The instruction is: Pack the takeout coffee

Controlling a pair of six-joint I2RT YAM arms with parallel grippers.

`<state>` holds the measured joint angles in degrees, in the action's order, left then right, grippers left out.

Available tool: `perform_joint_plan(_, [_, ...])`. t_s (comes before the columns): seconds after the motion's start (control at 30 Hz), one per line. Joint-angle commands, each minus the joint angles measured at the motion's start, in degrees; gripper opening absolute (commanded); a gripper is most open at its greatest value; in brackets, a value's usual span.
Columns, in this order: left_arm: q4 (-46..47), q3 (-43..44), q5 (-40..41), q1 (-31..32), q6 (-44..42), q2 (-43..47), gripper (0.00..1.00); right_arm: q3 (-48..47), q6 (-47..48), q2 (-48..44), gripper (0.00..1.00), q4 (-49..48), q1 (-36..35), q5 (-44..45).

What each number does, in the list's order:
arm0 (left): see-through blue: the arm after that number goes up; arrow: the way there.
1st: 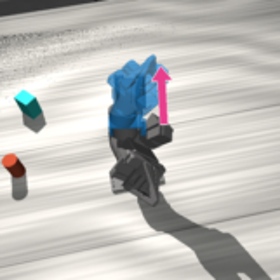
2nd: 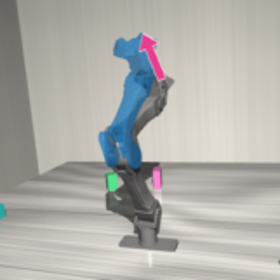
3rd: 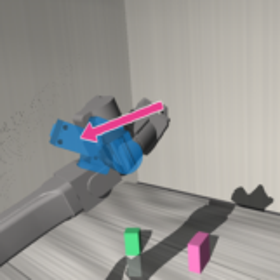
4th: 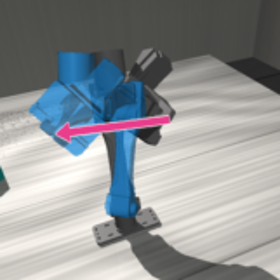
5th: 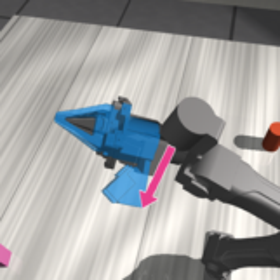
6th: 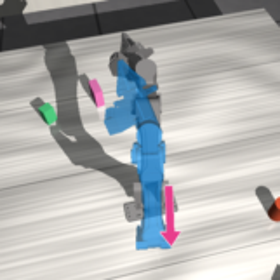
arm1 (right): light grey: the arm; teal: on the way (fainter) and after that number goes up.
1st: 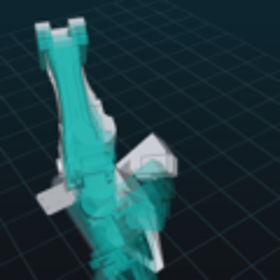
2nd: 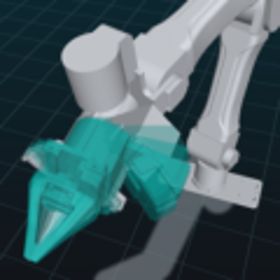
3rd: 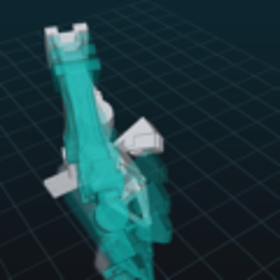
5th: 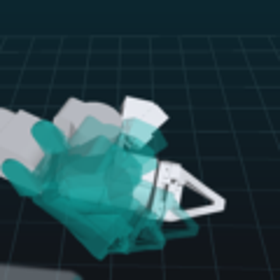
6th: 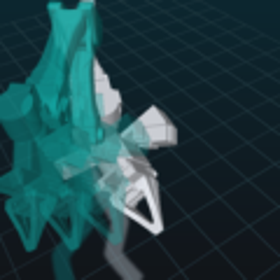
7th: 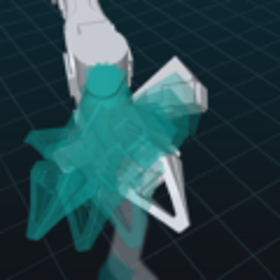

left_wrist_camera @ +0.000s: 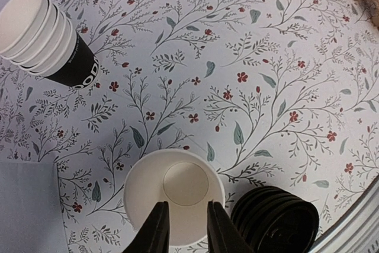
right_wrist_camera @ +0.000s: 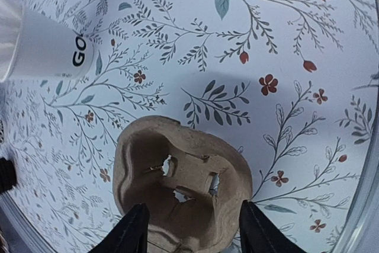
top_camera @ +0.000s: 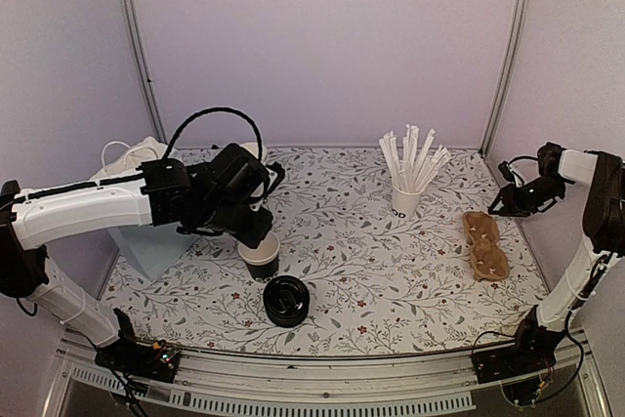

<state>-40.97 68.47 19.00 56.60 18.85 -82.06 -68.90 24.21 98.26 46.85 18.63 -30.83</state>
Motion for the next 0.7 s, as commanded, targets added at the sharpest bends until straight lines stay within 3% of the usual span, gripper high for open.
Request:
perform_joint_plan(0.0, [0.50, 0.18, -6.00, -0.23, -1.02, 3.08, 0.27, 0.43, 1.31, -2.95, 0.62, 0.12, -0.44, -0.80])
perform_joint_plan(0.13, [-2.68, -0.16, -8.77, 0.13, -0.11, 6.76, 0.33, 4.07, 1.79, -13.93, 0.65, -1.63, -0.44, -0.19])
perform_joint_plan(0.27, [-3.35, -1.40, -12.47, 0.19, 0.22, 9.33, 0.31, 9.07, 6.33, -26.08, 0.63, -1.54, -2.76, -5.50])
perform_joint_plan(0.37, [-4.30, -2.01, -18.01, 0.70, 0.62, 8.82, 0.24, 11.96, 10.02, -32.37, 0.60, 0.46, -10.61, -7.38])
perform_joint_plan(0.47, [-7.16, -2.32, -17.46, 2.88, 2.52, 7.29, 0.21, 12.93, 14.03, -35.39, 0.57, 2.49, -17.90, -11.32])
perform_joint_plan(0.57, [-9.67, -3.27, -16.33, 4.19, 5.45, 6.26, 0.23, 13.05, 15.22, -36.75, 0.57, 2.22, -28.04, -11.36])
perform_joint_plan(0.67, [-9.91, -5.05, -18.41, 6.34, 7.60, 6.09, 0.30, 13.83, 15.78, -34.61, 0.60, 0.22, -37.67, -6.05])
